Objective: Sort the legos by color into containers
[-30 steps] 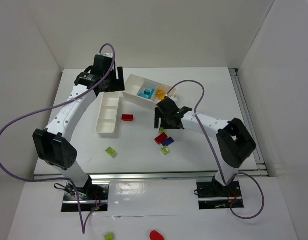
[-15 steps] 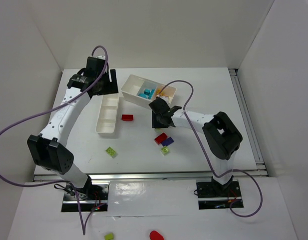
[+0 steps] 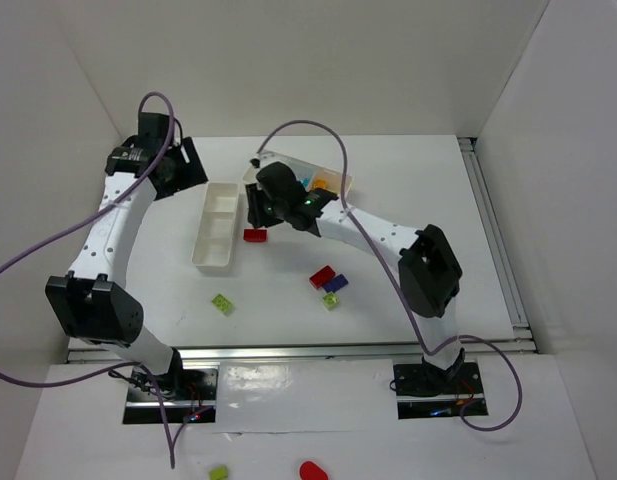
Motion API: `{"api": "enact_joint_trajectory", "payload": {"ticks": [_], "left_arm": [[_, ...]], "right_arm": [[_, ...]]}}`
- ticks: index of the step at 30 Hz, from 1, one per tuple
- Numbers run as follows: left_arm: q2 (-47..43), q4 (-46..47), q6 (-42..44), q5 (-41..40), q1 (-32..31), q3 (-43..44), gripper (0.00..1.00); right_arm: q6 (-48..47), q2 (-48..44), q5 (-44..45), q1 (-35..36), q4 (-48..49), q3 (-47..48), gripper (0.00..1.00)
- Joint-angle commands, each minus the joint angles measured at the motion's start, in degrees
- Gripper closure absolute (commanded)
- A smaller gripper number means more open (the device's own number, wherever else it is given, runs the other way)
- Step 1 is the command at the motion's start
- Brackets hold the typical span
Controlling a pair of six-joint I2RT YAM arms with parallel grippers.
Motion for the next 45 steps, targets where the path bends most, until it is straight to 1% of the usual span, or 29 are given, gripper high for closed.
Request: {"api": "enact_joint_trajectory", "payload": {"ticks": [1, 2, 4, 5, 7, 8, 10, 11, 14, 16, 17, 19, 20, 21, 24, 26, 27, 28, 29, 30, 31, 32, 34, 35, 36, 38, 40, 41, 45], "left_arm": [[-3.05, -2.54, -4.2, 3.37, 4.02, -0.64, 0.14], [-3.05, -3.06, -4.21, 3.9, 4.81, -1.17, 0.14], [-4.45, -3.07, -4.73, 4.52, 6.66, -2.92, 0.14], [-4.46, -3.85, -5.26, 4.0, 6.67, -2.93, 0.11], [-5.77, -4.38, -5.78, 3.99, 8.68, -3.81, 0.07], [-6.3, -4.38, -5.79, 3.99, 9.21, -5.12, 0.07], [-7.53, -4.38, -6.4, 3.99, 10.61, -6.36, 0.04], [-8.75, -4.38, -6.4, 3.99, 10.62, -7.49, 0.04], [-10.78, -4.38, -7.02, 4.52, 11.94, -10.13, 0.04], [-12.36, -4.38, -7.02, 6.44, 12.55, -11.8, 0.04], [-12.37, -4.38, -7.63, 6.98, 12.55, -13.55, 0.04], [-14.03, -4.38, -7.64, 7.51, 12.55, -15.41, 0.04], [-14.56, -4.38, -8.16, 8.03, 12.55, -16.29, 0.04], [-15.09, -4.38, -8.16, 8.04, 12.55, -17.77, 0.04], [-16.4, -4.38, -8.16, 7.34, 12.55, -18.92, 0.04], [-16.41, -4.38, -8.16, 6.81, 12.55, -18.93, 0.05], [-16.93, -4.38, -8.16, 6.81, 12.55, -18.93, 0.05], [-16.94, -4.38, -8.16, 7.5, 12.55, -19.63, 0.07], [-16.94, -4.38, -8.16, 8.73, 12.55, -20.42, 0.09], [-16.94, -4.38, -8.16, 8.74, 12.55, -22.08, 0.09], [-16.94, -4.38, -8.16, 9.35, 11.95, -23.23, 0.1], [-17.46, -3.77, -8.77, 9.36, 10.9, -24.37, 0.1], [-18.25, -3.77, -10.09, 9.36, 9.31, -28.85, 0.1], [-18.78, -3.16, -10.79, 9.36, 7.74, -30.43, 0.11], [-19.65, -2.02, -12.45, 10.75, 7.02, -32.18, 0.11], [-20.53, -0.44, -14.57, 11.29, 5.36, -37.55, 0.12], [-21.06, 1.41, -17.81, 13.39, 2.55, -40.71, 0.12], [-21.07, 3.77, -18.79, 14.01, 1.58, -43.42, 0.14], [-17.47, 7.56, -23.18, 15.68, -4.65, -46.61, 0.14]], "right_arm": [[-7.15, 6.67, -7.46, 3.49, 1.58, 8.33, 0.75], [-7.77, 8.16, -8.52, 4.28, 1.58, 12.35, 0.75], [-8.83, 12.3, -10.38, 4.81, 1.05, 16.07, 0.73], [-9.36, 13.44, -10.38, 5.68, 1.05, 18.96, 0.72], [-9.36, 16.86, -11.86, 6.4, 1.05, 21.96, 0.72], [-9.97, 17.84, -12.39, 7.0, 0.53, 24.32, 0.72], [-9.98, 20.03, -12.4, 7.63, 0.52, 25.83, 0.7], [-9.98, 20.74, -12.4, 8.15, 0.52, 26.54, 0.7], [-9.98, 23.47, -12.92, 8.15, -0.7, 29.09, 0.66], [-9.98, 25.13, -12.4, 8.68, -0.71, 30.14, 0.6], [-9.98, 25.14, -12.4, 8.68, -0.71, 30.15, 0.55], [-9.98, 25.67, -12.4, 8.68, -2.11, 31.29, 0.4], [-9.98, 25.67, -11.79, 8.68, -2.11, 31.9, 0.3], [-9.98, 25.15, -11.17, 8.68, -2.11, 31.91, 0.27], [-9.98, 22.16, -9.24, 8.68, -2.11, 29.37, 0.24], [-10.5, 19.88, -7.92, 8.68, -1.41, 25.94, 0.24], [-10.5, 16.82, -6.17, 8.68, -1.41, 24.28, 0.25], [-10.5, 14.88, -5.2, 8.68, -0.63, 19.91, 0.28], [-10.5, 10.33, -2.58, 8.68, 0.34, 17.25, 0.28], [-10.5, 7.77, -1.07, 8.68, 0.87, 14.27, 0.28], [-9.89, 5.13, 0.33, 8.68, 1.83, 7.8, 0.29], [-8.84, -0.38, 2.96, 8.16, 1.84, 4.43, 0.29], [-7.26, -5.94, 5.35, 7.37, 3.33, -2.25, 0.29], [-6.56, -8.58, 6.75, 7.36, 3.34, -8.11, 0.27], [-5.16, -13.48, 9.2, 6.75, 3.34, -10.61, 0.26], [-3.83, -17.29, 11.85, 6.75, 1.67, -15.79, 0.23], [-2.34, -21.15, 14.83, 5.43, 0.44, -17.92, 0.22], [-2.33, -21.96, 15.54, 5.43, -0.87, -19.41, 0.22], [-1.71, -23.11, 17.48, 2.8, -4.22, -20.04, 0.19]]}}
